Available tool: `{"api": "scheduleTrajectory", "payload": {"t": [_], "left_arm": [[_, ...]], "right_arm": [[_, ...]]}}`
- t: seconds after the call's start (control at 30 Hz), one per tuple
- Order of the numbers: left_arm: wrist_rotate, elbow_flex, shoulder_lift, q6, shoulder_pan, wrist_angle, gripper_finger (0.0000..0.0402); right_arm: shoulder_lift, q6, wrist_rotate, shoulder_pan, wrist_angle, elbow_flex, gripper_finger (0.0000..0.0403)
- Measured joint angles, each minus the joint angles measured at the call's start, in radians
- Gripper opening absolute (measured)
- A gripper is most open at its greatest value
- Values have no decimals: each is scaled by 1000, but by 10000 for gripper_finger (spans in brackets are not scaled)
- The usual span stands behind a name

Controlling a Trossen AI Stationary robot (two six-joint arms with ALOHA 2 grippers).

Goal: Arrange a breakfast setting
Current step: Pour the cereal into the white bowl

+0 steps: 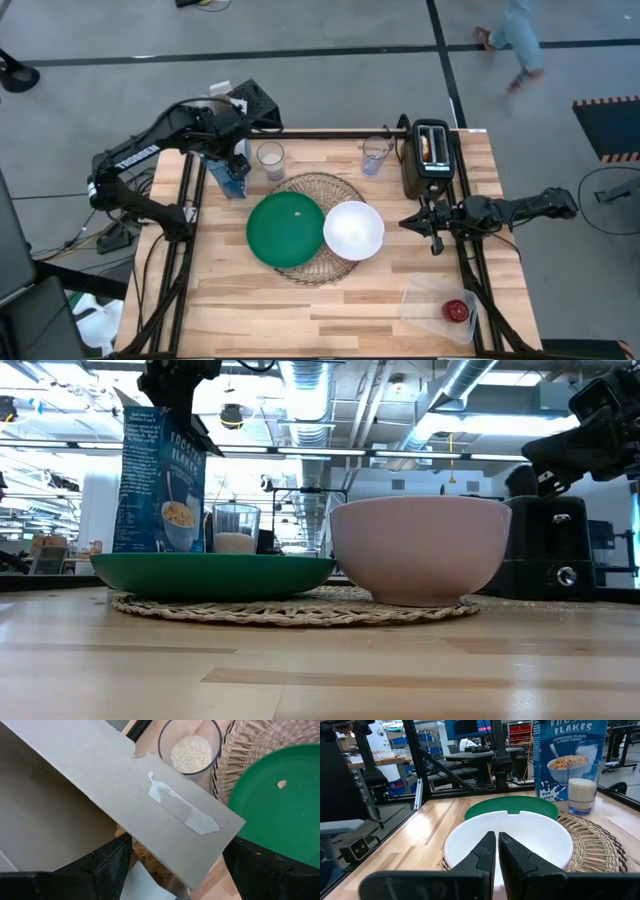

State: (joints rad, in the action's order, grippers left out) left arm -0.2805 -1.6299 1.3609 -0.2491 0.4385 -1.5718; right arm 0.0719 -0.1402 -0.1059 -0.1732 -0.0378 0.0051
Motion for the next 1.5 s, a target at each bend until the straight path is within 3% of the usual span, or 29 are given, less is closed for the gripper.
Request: {"api": "scheduleTrajectory", "payload": {"t": [0.23, 0.37, 0.63, 0.8, 1.13, 1.43, 1.5], "left_arm": [[139, 0, -23, -2, 17, 0, 290], [140, 23, -23, 20, 17, 1, 290], [117, 182, -22, 51, 18, 0, 290], [97, 228, -25, 53, 17, 0, 270], [2, 241, -23, 53, 17, 1, 179], [-16, 243, -22, 119, -5, 2, 21], [-46, 245, -21, 121, -16, 0, 11]], "right_arm": [[0, 0, 0, 0, 0, 0, 51], [0, 0, 0, 0, 0, 0, 51], [0, 0, 0, 0, 0, 0, 51], [0, 0, 0, 0, 0, 0, 51], [0, 0, 0, 0, 0, 0, 51], [0, 0, 0, 0, 0, 0, 51], [0, 0, 0, 0, 0, 0, 51]]}}
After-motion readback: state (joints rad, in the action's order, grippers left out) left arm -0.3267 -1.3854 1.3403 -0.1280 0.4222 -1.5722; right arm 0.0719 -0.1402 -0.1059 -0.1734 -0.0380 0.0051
